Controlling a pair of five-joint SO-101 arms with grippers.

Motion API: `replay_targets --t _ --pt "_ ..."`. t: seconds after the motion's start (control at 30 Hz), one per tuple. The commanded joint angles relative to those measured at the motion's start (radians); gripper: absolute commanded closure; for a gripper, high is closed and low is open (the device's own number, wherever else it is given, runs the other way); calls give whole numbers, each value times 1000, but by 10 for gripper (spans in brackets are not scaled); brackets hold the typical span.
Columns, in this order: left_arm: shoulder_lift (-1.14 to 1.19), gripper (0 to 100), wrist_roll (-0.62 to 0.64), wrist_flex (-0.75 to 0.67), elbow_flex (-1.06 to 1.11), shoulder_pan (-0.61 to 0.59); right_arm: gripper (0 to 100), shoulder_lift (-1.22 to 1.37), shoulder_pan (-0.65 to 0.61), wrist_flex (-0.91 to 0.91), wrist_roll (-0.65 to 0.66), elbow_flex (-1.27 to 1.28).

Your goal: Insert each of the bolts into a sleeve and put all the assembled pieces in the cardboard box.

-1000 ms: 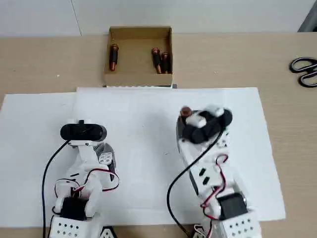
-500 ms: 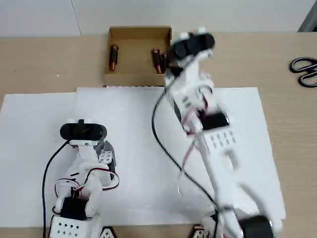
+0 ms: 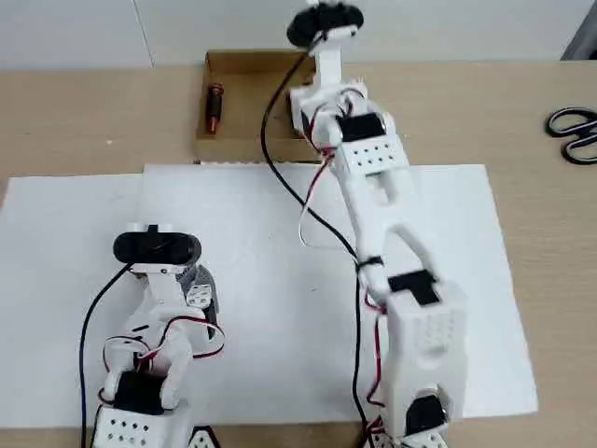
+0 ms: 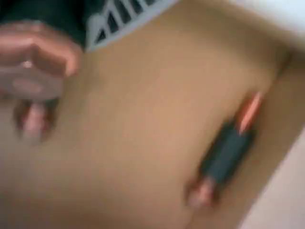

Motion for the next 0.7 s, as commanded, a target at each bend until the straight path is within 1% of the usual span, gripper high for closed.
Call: replay_targets --t 0.0,0.13,0.27,0.33,0.43,0.67 --pt "-12 994 -2 -23 -4 -5 995 122 2 10 -8 -328" --pt "-12 994 -2 -23 -4 -5 995 292 1 4 -8 -545" --pt "-12 994 0 -23 -4 -5 995 441 -13 1 -9 -704" --pt "-12 994 0 -23 -4 -5 995 513 -13 -28 -11 -766" --pt "-12 994 0 -23 -4 -5 995 602 -13 -76 -12 -829" --pt "-12 994 0 -23 -4 -5 995 687 -30 -73 -12 -873"
